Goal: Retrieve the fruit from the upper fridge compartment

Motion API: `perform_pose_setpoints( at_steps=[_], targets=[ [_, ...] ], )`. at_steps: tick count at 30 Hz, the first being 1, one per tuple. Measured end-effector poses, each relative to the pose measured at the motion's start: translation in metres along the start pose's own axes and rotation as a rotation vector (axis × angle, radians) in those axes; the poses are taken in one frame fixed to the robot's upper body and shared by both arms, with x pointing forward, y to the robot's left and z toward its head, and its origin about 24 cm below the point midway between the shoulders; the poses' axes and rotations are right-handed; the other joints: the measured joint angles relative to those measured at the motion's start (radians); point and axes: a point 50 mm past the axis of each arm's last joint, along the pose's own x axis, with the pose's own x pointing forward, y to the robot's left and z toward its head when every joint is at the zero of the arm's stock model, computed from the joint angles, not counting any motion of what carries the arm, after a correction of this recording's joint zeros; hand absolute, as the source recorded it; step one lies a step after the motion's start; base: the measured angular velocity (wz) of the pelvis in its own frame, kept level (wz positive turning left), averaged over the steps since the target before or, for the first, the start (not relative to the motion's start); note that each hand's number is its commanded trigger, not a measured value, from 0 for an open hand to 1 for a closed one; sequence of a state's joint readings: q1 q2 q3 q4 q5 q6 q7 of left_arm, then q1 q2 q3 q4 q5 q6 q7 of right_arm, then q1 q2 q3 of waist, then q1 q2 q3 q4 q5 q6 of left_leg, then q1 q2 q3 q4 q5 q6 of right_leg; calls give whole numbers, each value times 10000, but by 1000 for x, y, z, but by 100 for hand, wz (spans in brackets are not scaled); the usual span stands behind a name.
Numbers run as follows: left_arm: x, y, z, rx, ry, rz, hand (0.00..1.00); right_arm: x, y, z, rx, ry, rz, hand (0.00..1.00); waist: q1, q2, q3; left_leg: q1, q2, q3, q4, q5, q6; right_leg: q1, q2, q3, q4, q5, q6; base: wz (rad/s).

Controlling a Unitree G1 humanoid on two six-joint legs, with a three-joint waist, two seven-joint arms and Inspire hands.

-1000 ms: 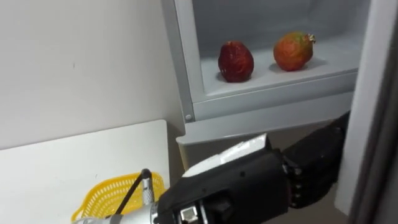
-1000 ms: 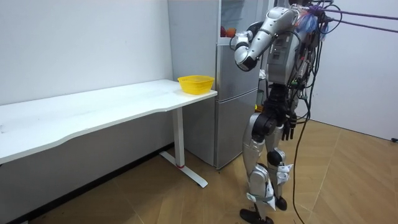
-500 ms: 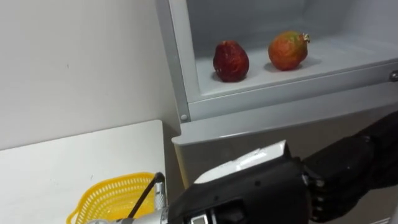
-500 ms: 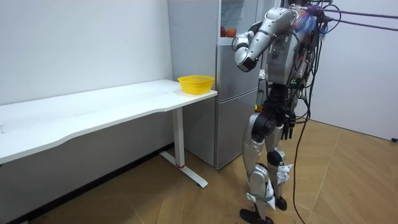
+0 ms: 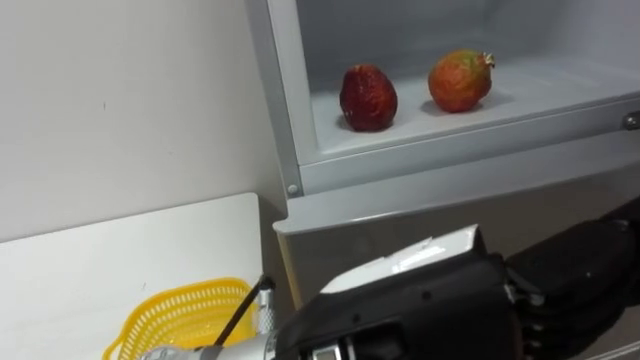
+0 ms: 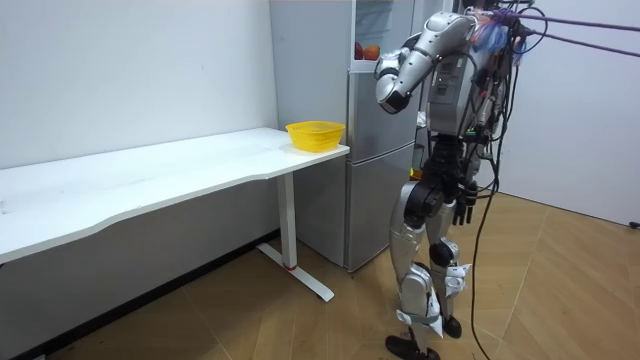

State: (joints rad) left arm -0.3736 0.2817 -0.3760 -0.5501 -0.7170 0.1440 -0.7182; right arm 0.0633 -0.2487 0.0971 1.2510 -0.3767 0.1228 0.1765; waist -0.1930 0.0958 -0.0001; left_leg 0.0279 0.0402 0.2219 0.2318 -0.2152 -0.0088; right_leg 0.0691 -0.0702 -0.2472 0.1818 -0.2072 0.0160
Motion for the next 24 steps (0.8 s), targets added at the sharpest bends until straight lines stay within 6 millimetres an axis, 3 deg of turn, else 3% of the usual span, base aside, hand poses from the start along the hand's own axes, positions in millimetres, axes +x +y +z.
perform_pose_setpoints(
  at_steps=[6, 24],
  targets=[
    [9, 0, 3, 124, -109, -380, 0, 0, -2, -2, -83, 61, -168, 0, -247, 8, -6, 22, 4, 15, -32, 0, 0, -11, 15, 5, 19, 2, 0, 0],
    [43, -5, -1, -650, -847, -1337, 0, 0, -1, 4, -856, 68, -113, 0, -542, 59, -24, 23, 1, 15, 9, 0, -1, -31, 81, 88, 32, 10, -12, -1]
  ],
)
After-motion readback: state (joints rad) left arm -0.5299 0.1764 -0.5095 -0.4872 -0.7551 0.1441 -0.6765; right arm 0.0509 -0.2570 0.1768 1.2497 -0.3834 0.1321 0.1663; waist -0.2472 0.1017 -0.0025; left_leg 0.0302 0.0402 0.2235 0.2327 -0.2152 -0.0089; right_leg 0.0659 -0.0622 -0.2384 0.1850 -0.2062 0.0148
